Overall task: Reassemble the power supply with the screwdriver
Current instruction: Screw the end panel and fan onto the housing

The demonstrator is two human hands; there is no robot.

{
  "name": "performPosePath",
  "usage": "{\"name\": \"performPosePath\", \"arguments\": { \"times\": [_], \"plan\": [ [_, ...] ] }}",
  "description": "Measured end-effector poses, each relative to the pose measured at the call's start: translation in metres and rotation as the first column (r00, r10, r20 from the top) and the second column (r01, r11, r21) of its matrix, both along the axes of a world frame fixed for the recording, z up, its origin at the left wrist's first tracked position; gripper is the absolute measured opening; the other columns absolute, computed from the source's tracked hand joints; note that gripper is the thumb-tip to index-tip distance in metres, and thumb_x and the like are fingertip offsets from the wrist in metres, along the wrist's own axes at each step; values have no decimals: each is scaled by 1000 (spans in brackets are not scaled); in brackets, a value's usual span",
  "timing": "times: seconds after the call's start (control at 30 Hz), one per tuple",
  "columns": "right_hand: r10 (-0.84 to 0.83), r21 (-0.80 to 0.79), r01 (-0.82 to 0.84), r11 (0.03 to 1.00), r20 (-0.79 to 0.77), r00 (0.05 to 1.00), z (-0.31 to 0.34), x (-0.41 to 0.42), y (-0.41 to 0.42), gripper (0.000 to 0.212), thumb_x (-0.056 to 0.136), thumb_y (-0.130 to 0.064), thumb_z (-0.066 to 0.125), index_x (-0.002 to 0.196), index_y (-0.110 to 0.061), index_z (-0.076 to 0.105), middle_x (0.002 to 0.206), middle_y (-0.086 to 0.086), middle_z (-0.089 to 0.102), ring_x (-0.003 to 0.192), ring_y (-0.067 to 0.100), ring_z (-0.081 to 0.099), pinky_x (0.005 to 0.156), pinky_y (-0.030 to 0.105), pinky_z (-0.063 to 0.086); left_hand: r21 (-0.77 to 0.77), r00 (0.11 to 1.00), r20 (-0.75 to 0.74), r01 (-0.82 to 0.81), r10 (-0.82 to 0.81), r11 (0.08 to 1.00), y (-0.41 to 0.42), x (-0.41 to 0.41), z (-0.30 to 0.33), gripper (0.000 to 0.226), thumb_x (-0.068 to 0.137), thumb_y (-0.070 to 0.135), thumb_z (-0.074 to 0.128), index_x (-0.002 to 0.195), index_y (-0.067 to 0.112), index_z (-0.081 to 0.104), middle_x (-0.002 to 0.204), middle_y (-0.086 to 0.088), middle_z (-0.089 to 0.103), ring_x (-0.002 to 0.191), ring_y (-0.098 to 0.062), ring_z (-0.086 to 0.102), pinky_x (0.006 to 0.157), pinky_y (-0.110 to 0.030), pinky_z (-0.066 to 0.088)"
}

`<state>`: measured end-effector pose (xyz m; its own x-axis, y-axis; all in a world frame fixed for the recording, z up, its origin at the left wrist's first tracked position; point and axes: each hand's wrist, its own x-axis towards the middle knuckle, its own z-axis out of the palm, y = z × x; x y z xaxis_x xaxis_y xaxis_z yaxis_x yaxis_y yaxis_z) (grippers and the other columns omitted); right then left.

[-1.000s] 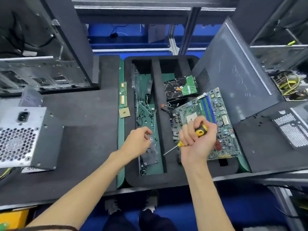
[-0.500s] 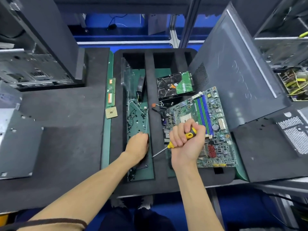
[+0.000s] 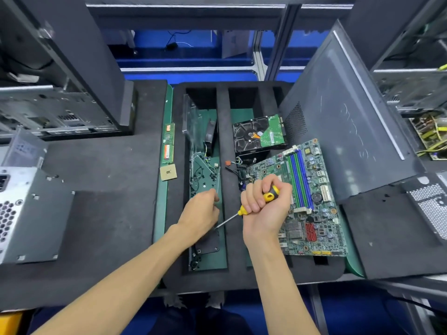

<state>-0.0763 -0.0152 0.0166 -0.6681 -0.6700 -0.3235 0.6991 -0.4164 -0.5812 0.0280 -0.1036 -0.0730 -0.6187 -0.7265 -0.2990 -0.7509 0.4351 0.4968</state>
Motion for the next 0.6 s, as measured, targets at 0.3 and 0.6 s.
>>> {"name": "performPosePath", "arguments": {
  "times": [0.3, 0.6],
  "plan": [
    [-91, -143, 119, 983, 186, 978, 25, 4, -17, 35, 92, -19, 33, 57, -20, 38, 46, -6, 23, 40, 10, 17, 35, 25, 20, 710, 653, -359, -272, 667, 649, -6, 50, 79, 6, 85, 3, 77, 81, 8, 79, 75, -7, 72, 65, -13, 66, 65, -26, 59],
    [-65, -217, 159, 963, 387, 920, 47, 32, -35, 34, 90, -17, 31, 57, -21, 35, 47, -7, 21, 40, 9, 16, 34, 23, 18, 882, 499, -357, -98, 790, 461, 10, 105, 128, 13, 79, 3, 76, 92, 3, 79, 94, -24, 75, 80, -26, 73, 74, -31, 61]
  ]
}}
